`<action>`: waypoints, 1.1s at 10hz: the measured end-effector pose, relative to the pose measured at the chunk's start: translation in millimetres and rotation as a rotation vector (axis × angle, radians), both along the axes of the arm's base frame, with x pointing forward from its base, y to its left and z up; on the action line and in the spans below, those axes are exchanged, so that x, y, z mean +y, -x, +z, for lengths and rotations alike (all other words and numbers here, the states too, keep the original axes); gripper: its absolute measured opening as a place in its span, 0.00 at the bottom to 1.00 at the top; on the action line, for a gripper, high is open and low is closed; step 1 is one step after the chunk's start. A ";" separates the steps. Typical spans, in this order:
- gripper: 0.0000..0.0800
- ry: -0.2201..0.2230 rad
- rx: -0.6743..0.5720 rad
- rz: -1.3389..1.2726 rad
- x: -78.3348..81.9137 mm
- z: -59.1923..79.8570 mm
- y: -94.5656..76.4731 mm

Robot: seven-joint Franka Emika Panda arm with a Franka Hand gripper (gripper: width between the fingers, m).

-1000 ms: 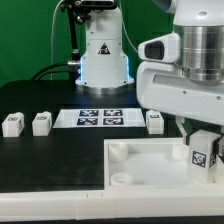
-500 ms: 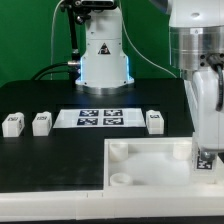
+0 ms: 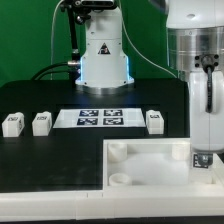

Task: Assemble one leg

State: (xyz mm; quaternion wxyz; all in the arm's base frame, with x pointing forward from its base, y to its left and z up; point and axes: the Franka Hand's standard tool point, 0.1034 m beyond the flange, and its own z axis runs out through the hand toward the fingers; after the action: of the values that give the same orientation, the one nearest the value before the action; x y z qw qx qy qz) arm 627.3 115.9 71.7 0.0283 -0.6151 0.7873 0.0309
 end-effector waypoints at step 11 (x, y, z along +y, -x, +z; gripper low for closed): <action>0.81 0.065 -0.086 1.571 -2.0 0.7 -2.8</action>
Offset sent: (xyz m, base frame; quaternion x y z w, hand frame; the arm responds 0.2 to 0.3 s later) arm 0.0000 0.0000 0.0000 0.0000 0.0000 -0.3523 0.9359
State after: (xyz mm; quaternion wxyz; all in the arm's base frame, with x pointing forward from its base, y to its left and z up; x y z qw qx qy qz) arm 630.0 113.8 72.4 0.0105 -0.9926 0.1206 -0.0050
